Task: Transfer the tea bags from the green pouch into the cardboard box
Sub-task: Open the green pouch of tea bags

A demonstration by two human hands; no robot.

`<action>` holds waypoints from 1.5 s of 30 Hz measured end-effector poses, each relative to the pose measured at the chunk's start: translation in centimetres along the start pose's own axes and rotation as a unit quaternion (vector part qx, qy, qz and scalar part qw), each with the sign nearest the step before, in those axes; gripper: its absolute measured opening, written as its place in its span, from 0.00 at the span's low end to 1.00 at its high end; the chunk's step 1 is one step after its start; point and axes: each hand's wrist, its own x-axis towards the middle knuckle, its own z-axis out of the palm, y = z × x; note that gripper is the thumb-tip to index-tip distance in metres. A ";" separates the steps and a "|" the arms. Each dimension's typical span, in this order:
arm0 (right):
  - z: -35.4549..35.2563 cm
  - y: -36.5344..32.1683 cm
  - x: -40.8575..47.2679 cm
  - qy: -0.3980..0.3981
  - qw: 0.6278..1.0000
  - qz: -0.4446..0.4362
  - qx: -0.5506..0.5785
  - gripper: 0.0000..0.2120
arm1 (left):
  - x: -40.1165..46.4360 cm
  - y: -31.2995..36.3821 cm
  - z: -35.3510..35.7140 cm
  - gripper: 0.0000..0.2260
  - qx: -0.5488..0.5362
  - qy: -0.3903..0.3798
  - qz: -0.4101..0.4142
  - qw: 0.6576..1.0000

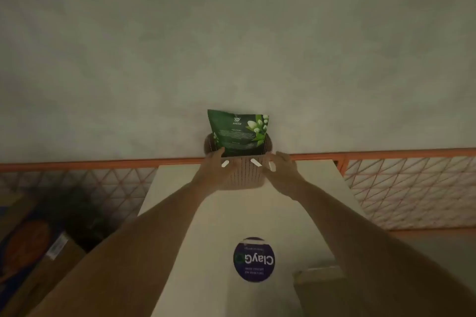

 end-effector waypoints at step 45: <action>1.0 0.2 19.2 0.195 0.945 0.028 0.262 0.12 | 13.7 1.5 -3.2 0.29 -0.203 0.164 -0.112 0.959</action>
